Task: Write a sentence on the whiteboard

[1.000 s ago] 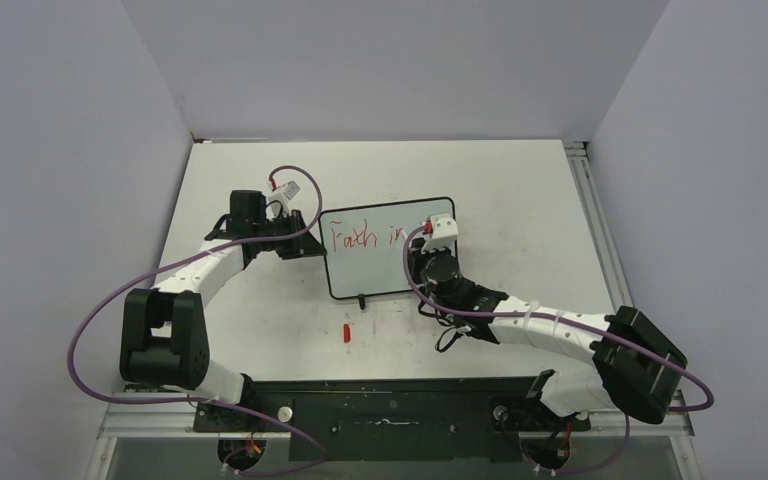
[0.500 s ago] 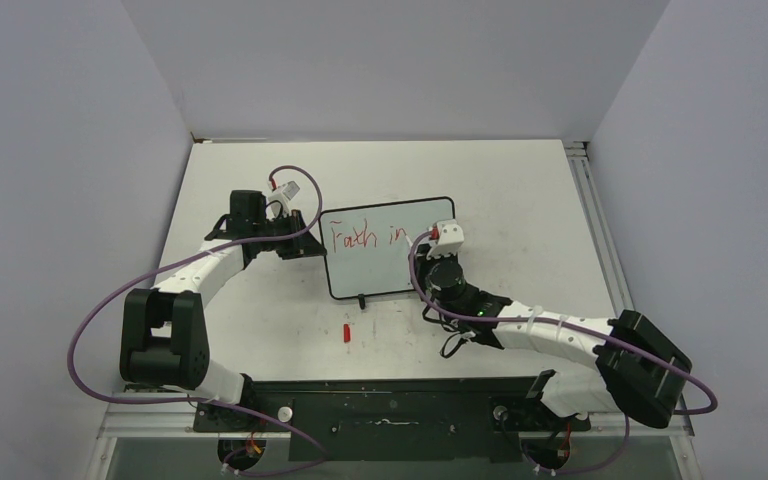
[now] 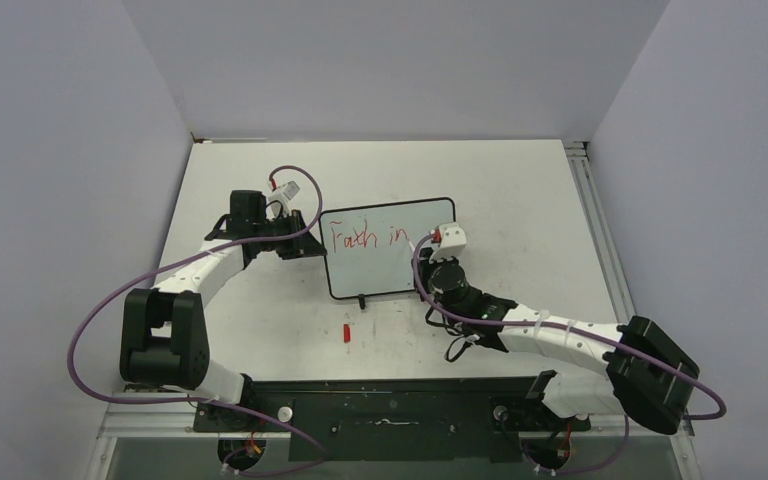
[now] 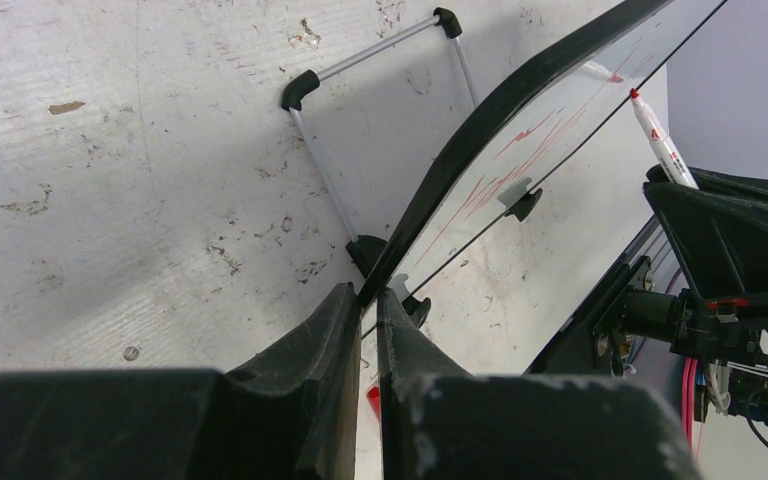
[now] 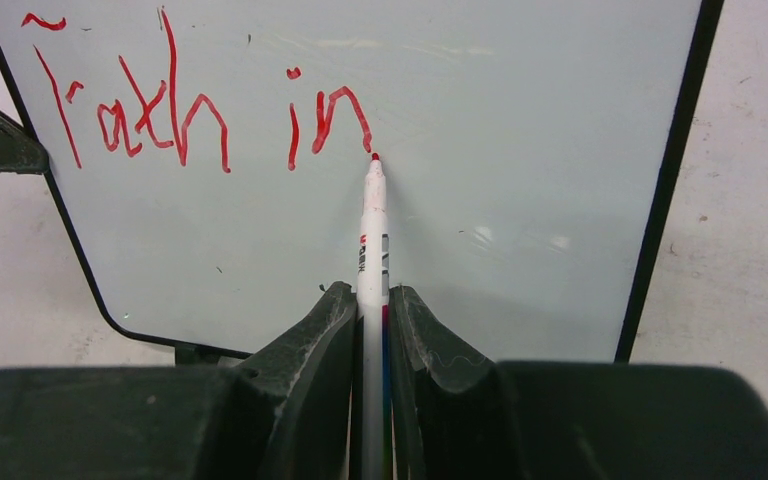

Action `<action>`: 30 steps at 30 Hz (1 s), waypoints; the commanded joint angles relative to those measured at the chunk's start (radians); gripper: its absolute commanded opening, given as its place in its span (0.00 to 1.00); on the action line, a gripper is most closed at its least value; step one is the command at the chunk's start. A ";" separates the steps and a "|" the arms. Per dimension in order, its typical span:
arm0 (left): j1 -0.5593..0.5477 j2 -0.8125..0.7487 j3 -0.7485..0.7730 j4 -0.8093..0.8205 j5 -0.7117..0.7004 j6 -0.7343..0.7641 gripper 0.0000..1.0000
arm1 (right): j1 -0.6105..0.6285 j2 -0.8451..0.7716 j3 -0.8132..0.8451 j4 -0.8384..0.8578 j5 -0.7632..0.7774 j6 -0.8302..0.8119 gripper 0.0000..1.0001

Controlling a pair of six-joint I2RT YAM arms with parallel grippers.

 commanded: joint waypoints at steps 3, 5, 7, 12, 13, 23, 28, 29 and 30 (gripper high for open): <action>-0.008 -0.026 0.036 0.004 0.016 0.006 0.05 | 0.001 -0.113 0.042 -0.054 0.012 -0.013 0.05; -0.008 -0.027 0.036 0.004 0.015 0.006 0.05 | -0.006 -0.124 0.047 -0.063 0.017 -0.028 0.05; -0.008 -0.027 0.035 0.004 0.017 0.006 0.05 | -0.017 -0.122 0.051 -0.064 0.017 -0.037 0.05; -0.008 -0.027 0.035 0.004 0.015 0.006 0.05 | -0.035 -0.096 0.055 -0.031 0.004 -0.056 0.05; -0.008 -0.027 0.035 0.004 0.015 0.006 0.05 | -0.037 -0.089 0.057 -0.025 0.004 -0.058 0.05; -0.008 -0.026 0.035 0.005 0.015 0.008 0.05 | -0.054 -0.038 0.073 0.027 0.004 -0.082 0.05; -0.009 -0.026 0.037 0.002 0.014 0.009 0.05 | -0.061 -0.032 0.071 0.038 0.003 -0.086 0.05; -0.008 -0.025 0.037 0.002 0.014 0.009 0.05 | -0.063 -0.029 0.071 0.039 0.003 -0.086 0.05; -0.008 -0.026 0.036 0.002 0.014 0.009 0.05 | -0.064 -0.027 0.071 0.040 0.004 -0.085 0.05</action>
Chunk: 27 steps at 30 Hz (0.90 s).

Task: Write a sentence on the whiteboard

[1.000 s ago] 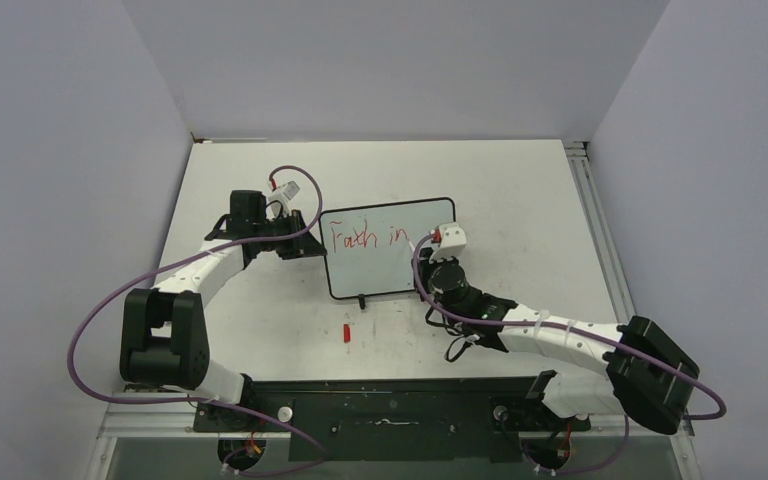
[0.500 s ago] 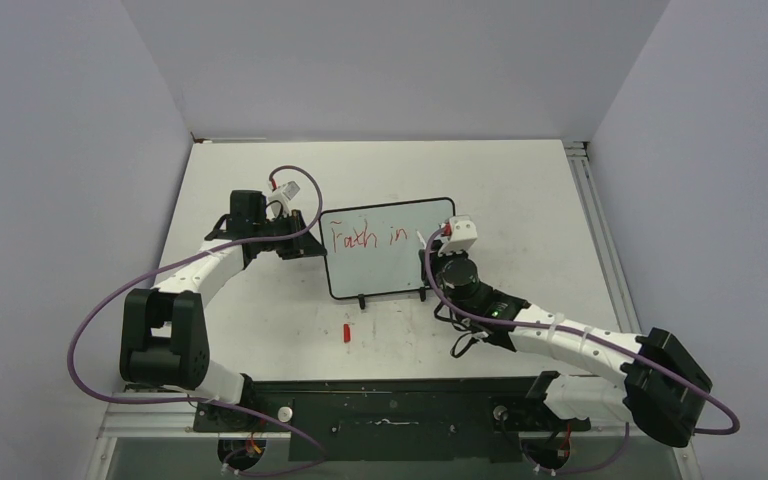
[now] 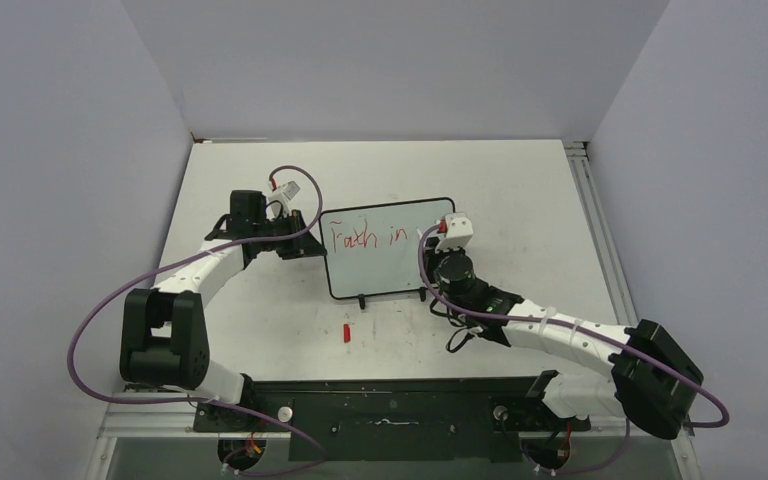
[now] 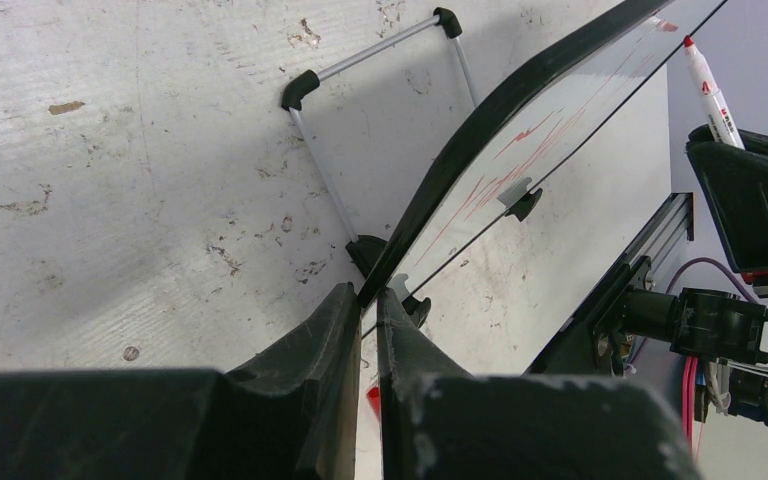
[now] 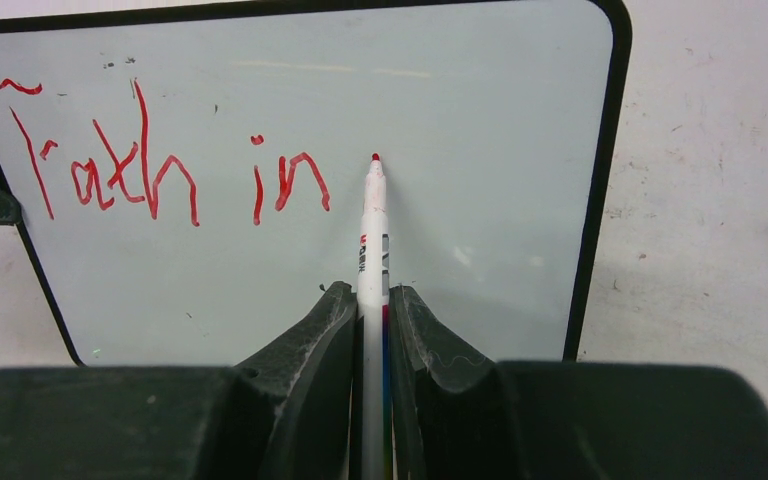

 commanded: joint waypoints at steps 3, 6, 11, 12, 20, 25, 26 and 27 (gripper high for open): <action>-0.008 -0.026 0.037 0.002 0.015 0.008 0.05 | -0.016 0.018 0.037 0.071 0.000 -0.014 0.05; -0.008 -0.026 0.037 0.003 0.014 0.008 0.05 | -0.019 0.026 0.033 0.071 0.000 -0.012 0.05; -0.007 -0.027 0.036 0.002 0.015 0.008 0.05 | -0.021 0.015 0.015 0.059 -0.002 0.011 0.05; -0.008 -0.027 0.036 0.002 0.015 0.008 0.05 | -0.021 0.009 0.008 0.056 -0.002 0.016 0.05; -0.007 -0.029 0.036 0.004 0.018 0.007 0.05 | -0.019 -0.031 -0.062 0.022 -0.006 0.081 0.05; -0.009 -0.028 0.036 0.005 0.018 0.005 0.05 | -0.020 -0.046 -0.084 0.019 -0.007 0.094 0.05; -0.008 -0.029 0.036 0.005 0.018 0.005 0.05 | -0.019 -0.047 -0.079 0.017 -0.006 0.091 0.05; -0.009 -0.029 0.036 0.004 0.017 0.006 0.05 | -0.019 -0.049 -0.075 0.015 -0.005 0.084 0.05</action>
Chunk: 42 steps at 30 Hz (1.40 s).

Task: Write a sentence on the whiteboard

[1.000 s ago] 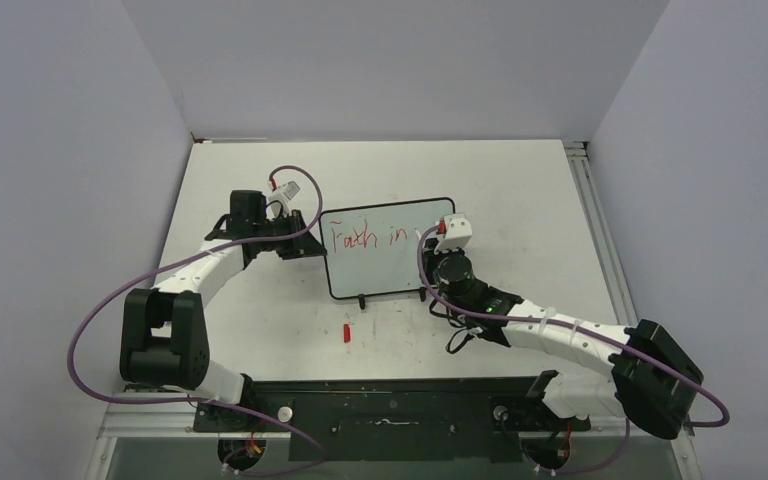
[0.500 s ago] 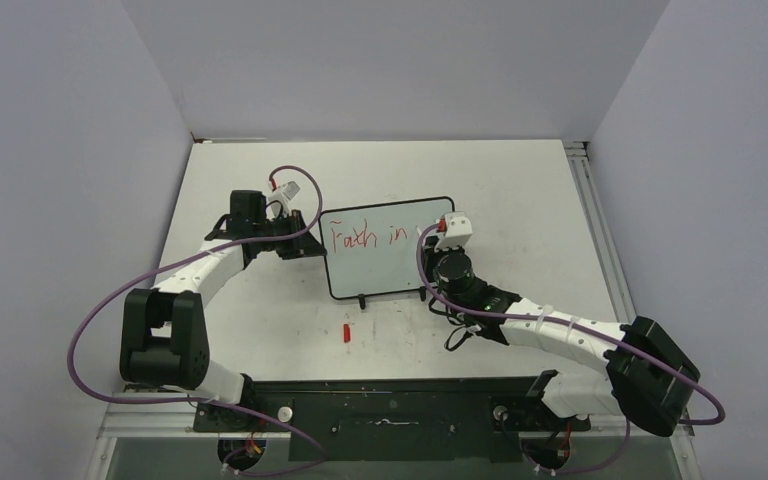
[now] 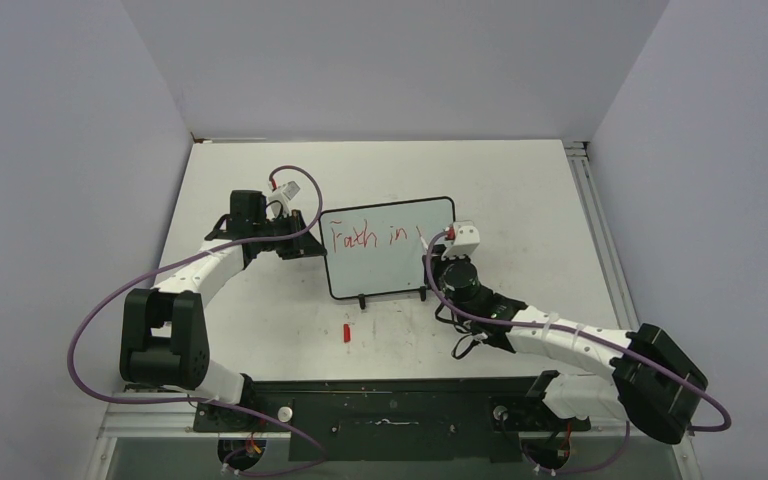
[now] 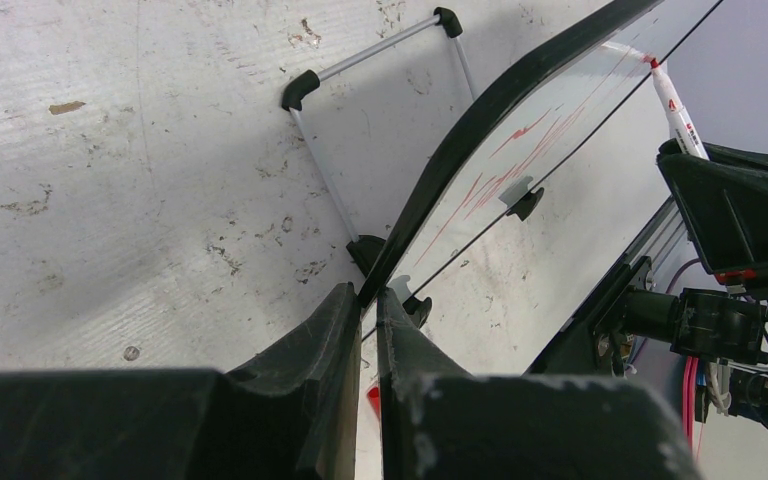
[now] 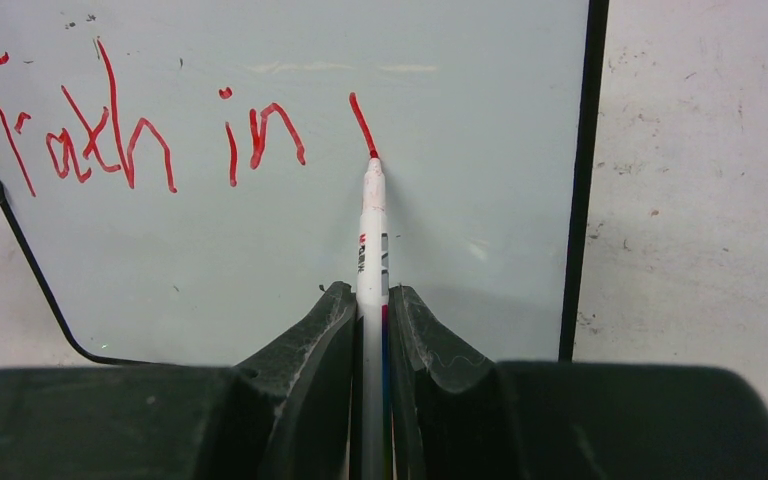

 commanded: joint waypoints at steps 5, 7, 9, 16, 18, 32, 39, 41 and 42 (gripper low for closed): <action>-0.009 -0.029 0.035 0.004 0.016 0.007 0.05 | -0.004 -0.053 0.031 -0.020 0.009 -0.019 0.05; -0.009 -0.028 0.034 0.004 0.016 0.007 0.05 | -0.005 -0.067 0.040 -0.024 0.012 -0.029 0.05; -0.009 -0.029 0.034 0.004 0.017 0.007 0.05 | -0.005 -0.075 0.051 -0.027 0.019 -0.040 0.05; -0.009 -0.027 0.035 0.004 0.015 0.008 0.05 | -0.008 -0.049 0.082 -0.002 0.037 -0.082 0.05; -0.009 -0.027 0.035 0.003 0.014 0.008 0.05 | -0.010 -0.034 0.088 0.008 0.040 -0.091 0.05; -0.009 -0.026 0.037 0.001 0.014 0.010 0.05 | -0.038 0.020 0.099 0.029 0.033 -0.094 0.05; -0.009 -0.026 0.037 0.001 0.014 0.009 0.05 | -0.038 0.010 0.062 0.013 0.016 -0.061 0.05; -0.009 -0.027 0.037 0.001 0.015 0.009 0.05 | -0.037 0.008 0.049 0.009 0.006 -0.046 0.05; -0.009 -0.027 0.036 0.001 0.015 0.009 0.05 | -0.036 0.006 0.043 0.007 -0.001 -0.039 0.05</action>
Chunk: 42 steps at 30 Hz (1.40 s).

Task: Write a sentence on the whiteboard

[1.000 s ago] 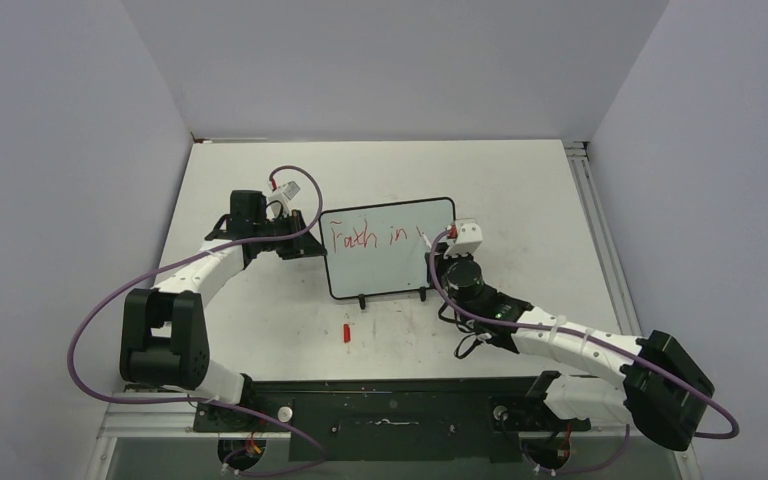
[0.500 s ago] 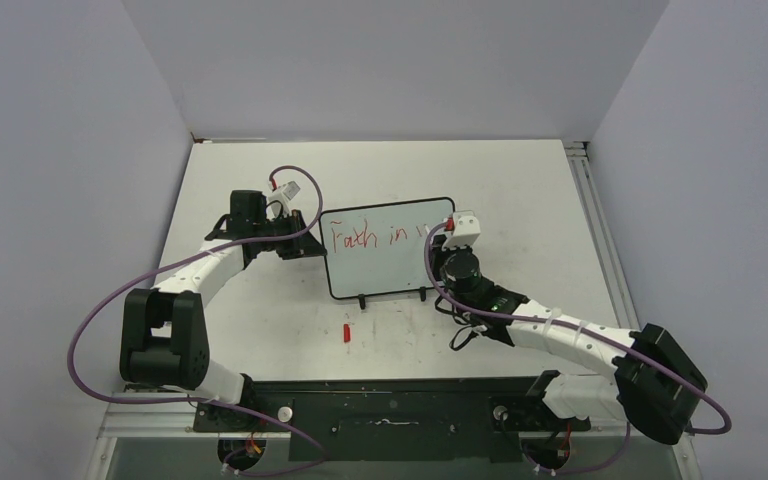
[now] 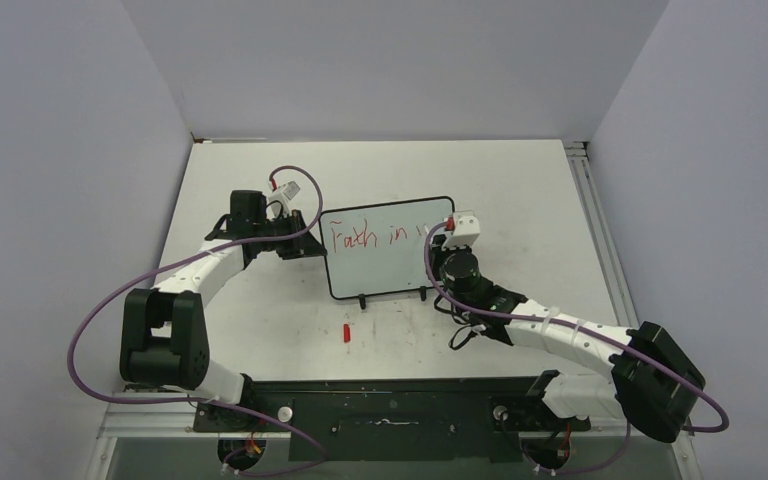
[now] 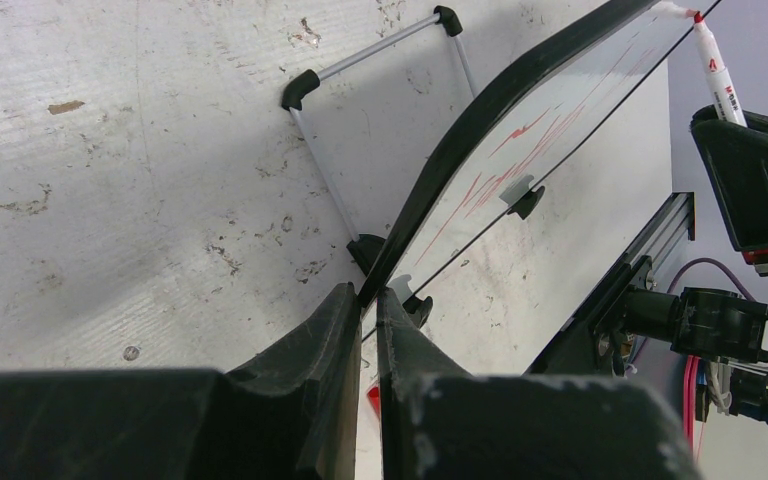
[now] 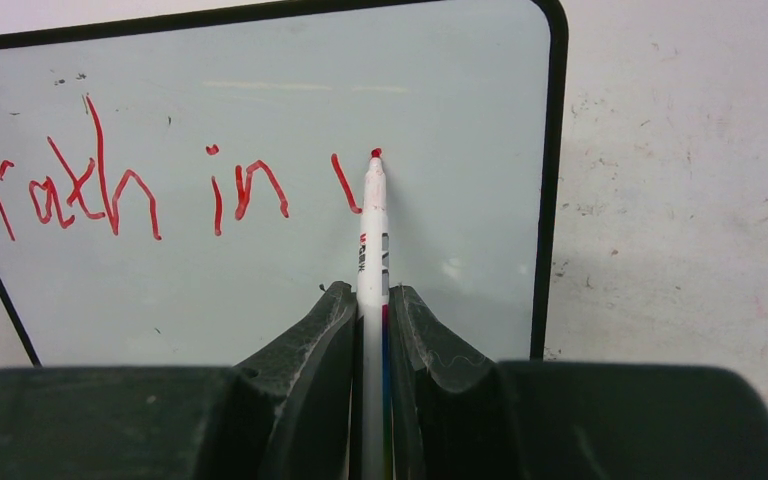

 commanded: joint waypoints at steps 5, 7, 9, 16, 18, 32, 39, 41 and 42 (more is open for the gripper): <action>-0.008 -0.029 0.037 0.002 0.017 0.007 0.05 | 0.013 -0.020 -0.057 0.008 -0.039 0.076 0.05; -0.008 -0.030 0.037 0.002 0.018 0.007 0.05 | 0.027 -0.022 -0.072 0.005 -0.041 0.088 0.05; -0.008 -0.030 0.037 0.002 0.017 0.007 0.05 | 0.044 -0.022 -0.082 0.005 -0.040 0.095 0.05; -0.008 -0.032 0.034 0.005 0.017 0.007 0.05 | 0.124 -0.011 -0.081 -0.015 0.001 0.106 0.05; -0.010 -0.033 0.034 0.005 0.018 0.007 0.05 | 0.132 -0.022 -0.072 -0.033 0.017 0.102 0.05; -0.010 -0.034 0.034 0.004 0.014 0.007 0.05 | 0.037 -0.111 0.005 -0.065 0.010 -0.013 0.05; -0.010 -0.030 0.034 0.002 0.012 0.008 0.05 | 0.005 -0.073 0.022 -0.026 -0.012 -0.041 0.05; -0.010 -0.029 0.035 0.002 0.010 0.010 0.05 | -0.002 -0.063 0.024 -0.017 -0.022 -0.043 0.05; -0.010 -0.030 0.036 0.001 0.010 0.010 0.05 | -0.006 -0.060 0.024 -0.014 -0.025 -0.043 0.05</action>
